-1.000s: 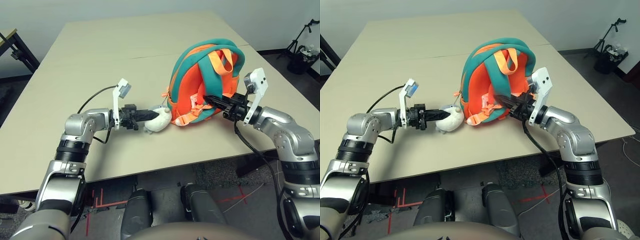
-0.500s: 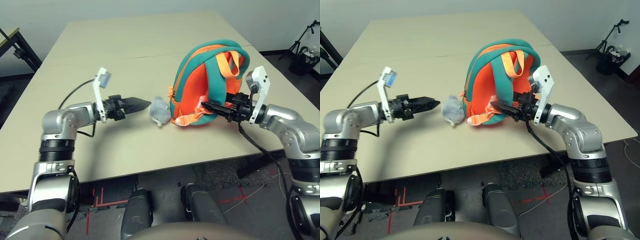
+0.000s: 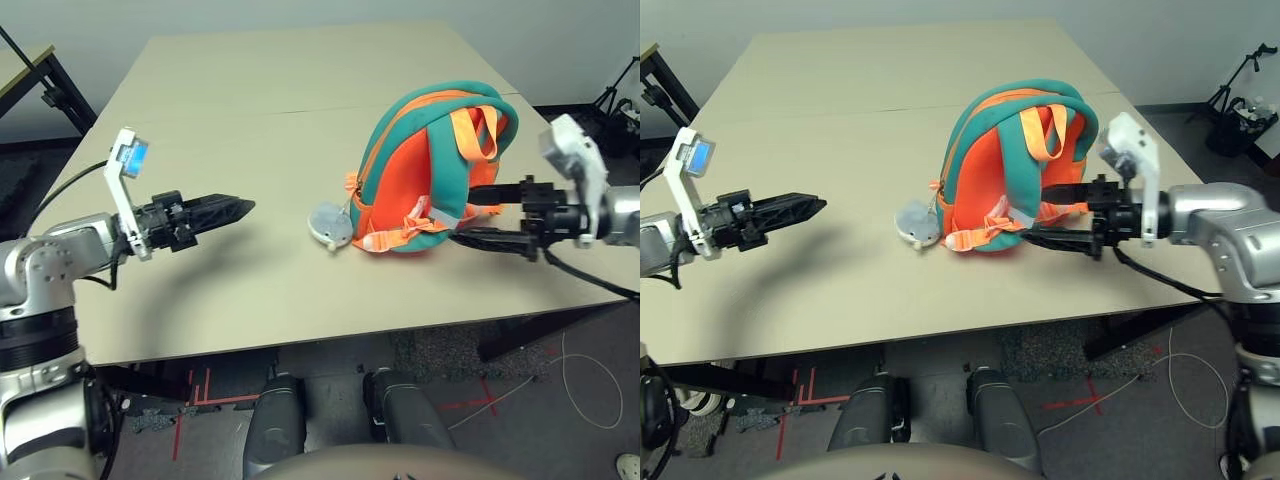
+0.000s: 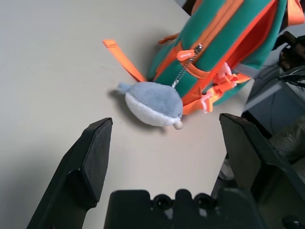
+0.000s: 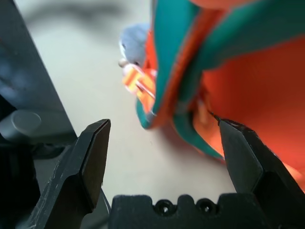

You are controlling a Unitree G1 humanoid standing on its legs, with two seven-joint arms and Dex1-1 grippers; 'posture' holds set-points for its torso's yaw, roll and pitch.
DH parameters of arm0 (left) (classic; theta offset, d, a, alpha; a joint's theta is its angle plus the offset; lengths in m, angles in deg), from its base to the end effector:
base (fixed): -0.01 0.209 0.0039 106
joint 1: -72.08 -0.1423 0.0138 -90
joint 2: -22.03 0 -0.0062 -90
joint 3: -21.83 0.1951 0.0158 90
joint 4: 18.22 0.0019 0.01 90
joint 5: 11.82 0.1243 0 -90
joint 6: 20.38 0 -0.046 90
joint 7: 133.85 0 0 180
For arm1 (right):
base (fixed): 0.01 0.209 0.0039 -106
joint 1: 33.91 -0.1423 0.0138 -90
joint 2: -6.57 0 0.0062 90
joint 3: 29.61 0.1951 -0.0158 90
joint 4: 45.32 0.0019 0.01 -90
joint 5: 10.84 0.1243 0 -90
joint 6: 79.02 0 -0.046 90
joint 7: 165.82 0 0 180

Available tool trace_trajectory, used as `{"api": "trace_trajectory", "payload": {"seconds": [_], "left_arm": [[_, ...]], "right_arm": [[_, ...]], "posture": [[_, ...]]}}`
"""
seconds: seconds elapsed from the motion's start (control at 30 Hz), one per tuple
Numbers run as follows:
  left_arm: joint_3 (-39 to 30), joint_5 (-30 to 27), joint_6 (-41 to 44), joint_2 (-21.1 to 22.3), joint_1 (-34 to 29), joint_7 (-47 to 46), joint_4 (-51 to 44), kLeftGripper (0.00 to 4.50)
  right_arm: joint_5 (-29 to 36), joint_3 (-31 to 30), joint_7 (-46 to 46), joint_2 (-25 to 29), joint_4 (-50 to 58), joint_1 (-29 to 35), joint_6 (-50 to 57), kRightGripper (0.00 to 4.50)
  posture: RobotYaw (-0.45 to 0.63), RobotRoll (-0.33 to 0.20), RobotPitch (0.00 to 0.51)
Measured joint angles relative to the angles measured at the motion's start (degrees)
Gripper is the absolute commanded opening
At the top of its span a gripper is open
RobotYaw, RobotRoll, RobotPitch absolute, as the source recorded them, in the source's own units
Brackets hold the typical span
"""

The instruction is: Put the pencil case into the backpack and zip it.

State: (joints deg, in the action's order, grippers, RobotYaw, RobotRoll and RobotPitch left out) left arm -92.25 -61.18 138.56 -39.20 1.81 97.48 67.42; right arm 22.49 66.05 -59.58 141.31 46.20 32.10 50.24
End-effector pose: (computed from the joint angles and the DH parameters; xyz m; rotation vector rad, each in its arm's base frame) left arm 0.2159 0.3100 0.1693 -0.3865 0.4053 -0.8368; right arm 0.2337 -0.3179 0.2163 -0.2495 0.3974 1.0839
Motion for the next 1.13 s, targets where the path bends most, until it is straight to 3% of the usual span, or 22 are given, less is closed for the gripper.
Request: {"api": "trace_trajectory", "payload": {"seconds": [0.17,0.37,0.6,0.87,1.13], "left_arm": [[-1.16,2.54,-5.78,0.33,-3.75,-3.39,-0.66,4.5],[-2.48,11.51,-21.05,-7.06,-5.12,-15.24,2.48,4.5],[-3.64,22.56,-34.74,-12.67,-5.3,-30.6,8.31,4.5],[-4.06,28.36,-44.37,-17.49,-5.75,-40.76,12.72,4.5],[-4.05,30.34,-52.14,-19.26,-3.29,-44.88,19.67,4.5]], "right_arm": [[-4.78,0.11,1.45,-0.24,-11.34,-2.09,-5.72,4.46],[-13.27,1.95,18.16,-10.98,-34.69,-11.68,-18.61,4.46],[-16.17,6.8,35.96,-19.47,-56.74,-17.21,-31.02,4.46],[-17.7,11.54,52.72,-24.25,-66.46,-19.11,-45.88,4.46],[-19.04,13.11,58.52,-28.17,-71.12,-19.4,-52.17,4.46]], "posture": [[-0.04,0.0,0.079],[-0.02,0.0,0.075],[-0.01,0.0,0.076],[0.02,0.0,0.07],[0.03,0.0,0.07]]}}
